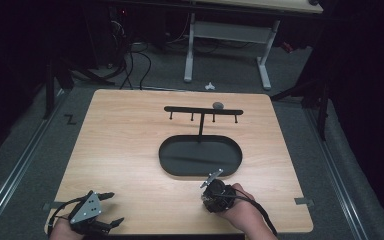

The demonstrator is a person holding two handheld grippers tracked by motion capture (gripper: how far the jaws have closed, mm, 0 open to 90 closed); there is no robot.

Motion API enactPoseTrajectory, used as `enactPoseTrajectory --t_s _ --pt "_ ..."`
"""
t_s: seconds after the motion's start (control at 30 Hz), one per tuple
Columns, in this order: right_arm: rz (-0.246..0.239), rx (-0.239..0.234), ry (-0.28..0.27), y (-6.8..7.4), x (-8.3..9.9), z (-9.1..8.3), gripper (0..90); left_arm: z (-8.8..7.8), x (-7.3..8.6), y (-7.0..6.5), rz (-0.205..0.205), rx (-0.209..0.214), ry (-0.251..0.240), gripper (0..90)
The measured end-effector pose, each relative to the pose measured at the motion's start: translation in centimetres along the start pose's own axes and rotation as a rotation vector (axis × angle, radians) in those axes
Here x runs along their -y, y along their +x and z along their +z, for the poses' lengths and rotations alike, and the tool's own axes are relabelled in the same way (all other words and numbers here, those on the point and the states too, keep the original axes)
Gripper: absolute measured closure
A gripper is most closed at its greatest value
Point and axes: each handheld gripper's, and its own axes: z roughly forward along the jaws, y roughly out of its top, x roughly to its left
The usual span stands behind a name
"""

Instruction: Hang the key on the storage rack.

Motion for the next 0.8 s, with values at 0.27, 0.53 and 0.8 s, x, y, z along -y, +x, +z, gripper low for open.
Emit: enactPoseTrajectory --t_s 0.27,0.53,0.8 --pt "-0.003 -0.01 -0.004 0.01 0.0 0.01 69.2 0.03 -0.01 -0.02 0.001 0.001 0.0 15.4" --pt "0.033 -0.039 -0.012 0.1 0.02 -0.11 70.0 0.11 -0.02 -0.04 0.002 0.004 0.003 15.4" --pt "0.042 -0.03 -0.026 0.09 -0.1 -0.5 70.3 0.1 -0.01 -0.04 0.004 0.006 0.005 15.4"
